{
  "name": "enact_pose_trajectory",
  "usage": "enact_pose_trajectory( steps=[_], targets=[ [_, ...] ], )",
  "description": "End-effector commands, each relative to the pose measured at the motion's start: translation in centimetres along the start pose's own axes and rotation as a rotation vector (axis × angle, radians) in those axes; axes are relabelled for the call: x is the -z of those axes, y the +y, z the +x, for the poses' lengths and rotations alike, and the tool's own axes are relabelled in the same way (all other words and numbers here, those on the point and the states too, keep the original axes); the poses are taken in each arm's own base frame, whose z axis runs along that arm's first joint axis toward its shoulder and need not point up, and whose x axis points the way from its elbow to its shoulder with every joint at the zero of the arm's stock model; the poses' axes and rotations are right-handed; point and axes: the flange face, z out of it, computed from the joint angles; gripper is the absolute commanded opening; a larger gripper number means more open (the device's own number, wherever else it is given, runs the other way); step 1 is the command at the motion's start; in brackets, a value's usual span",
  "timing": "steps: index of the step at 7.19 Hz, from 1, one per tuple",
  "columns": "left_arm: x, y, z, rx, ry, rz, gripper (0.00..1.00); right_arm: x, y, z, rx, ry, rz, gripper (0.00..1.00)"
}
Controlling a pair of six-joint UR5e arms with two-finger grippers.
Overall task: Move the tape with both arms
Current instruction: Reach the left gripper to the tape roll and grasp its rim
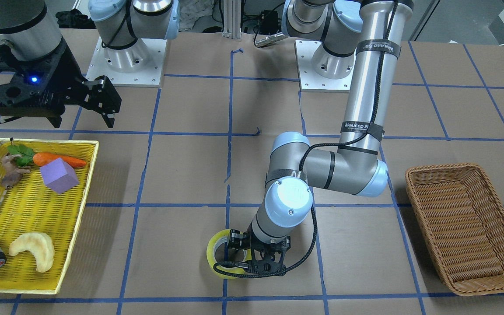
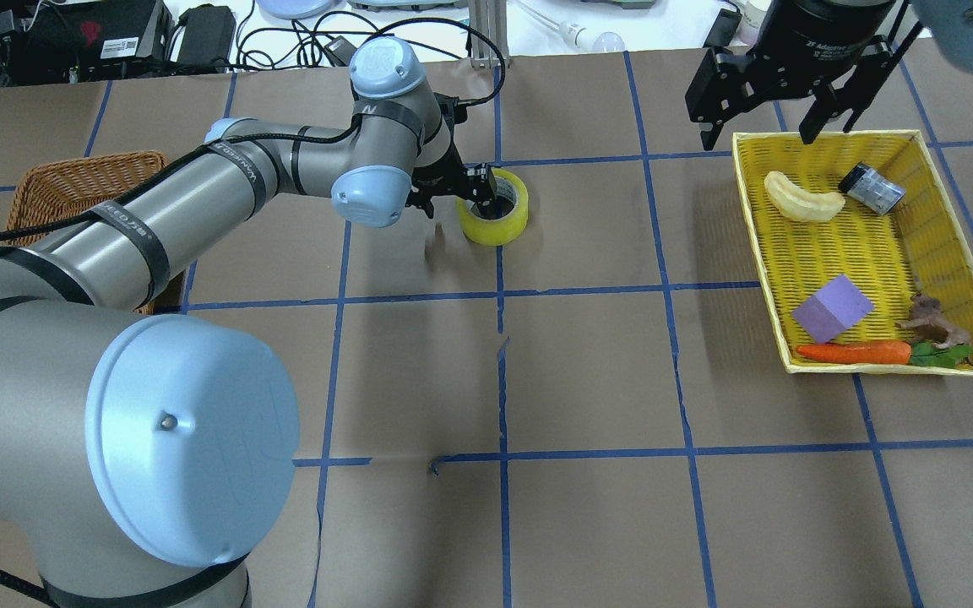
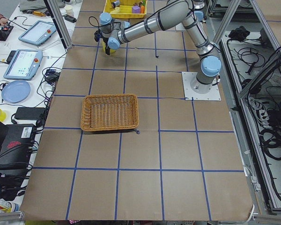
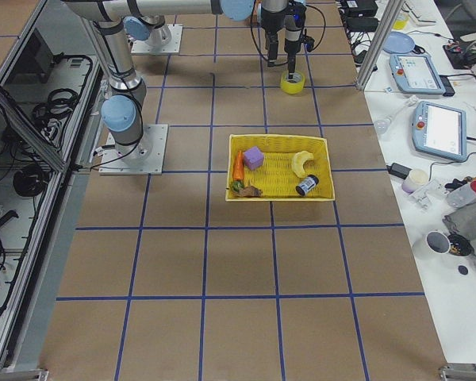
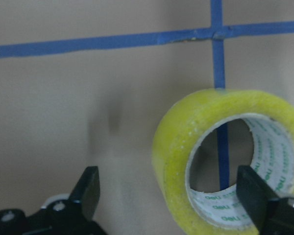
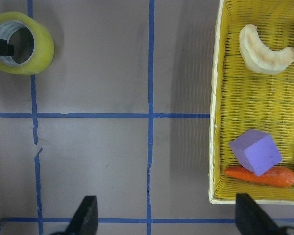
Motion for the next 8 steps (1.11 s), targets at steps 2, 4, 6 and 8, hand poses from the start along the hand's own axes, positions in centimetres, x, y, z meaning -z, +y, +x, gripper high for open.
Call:
enact_pose_trajectory(
  steps=[2, 4, 6, 8],
  targets=[
    [2.2, 0.4, 0.4, -0.025, -0.011, 0.009, 0.00, 0.0, 0.0, 0.0, 0.000, 0.002, -0.001, 1.00],
    [3.2, 0.8, 0.2, -0.027, -0.013, -0.004, 0.00, 0.0, 0.0, 0.0, 0.000, 0.002, -0.001, 1.00],
    [6.6, 0.1, -4.0, 0.005, -0.038, -0.030, 0.00, 0.0, 0.0, 0.0, 0.000, 0.002, -0.001, 1.00],
    [14.6, -0.1, -17.4, 0.083, -0.067, -0.066, 0.00, 0.0, 0.0, 0.0, 0.000, 0.002, -0.001, 1.00]
  ],
)
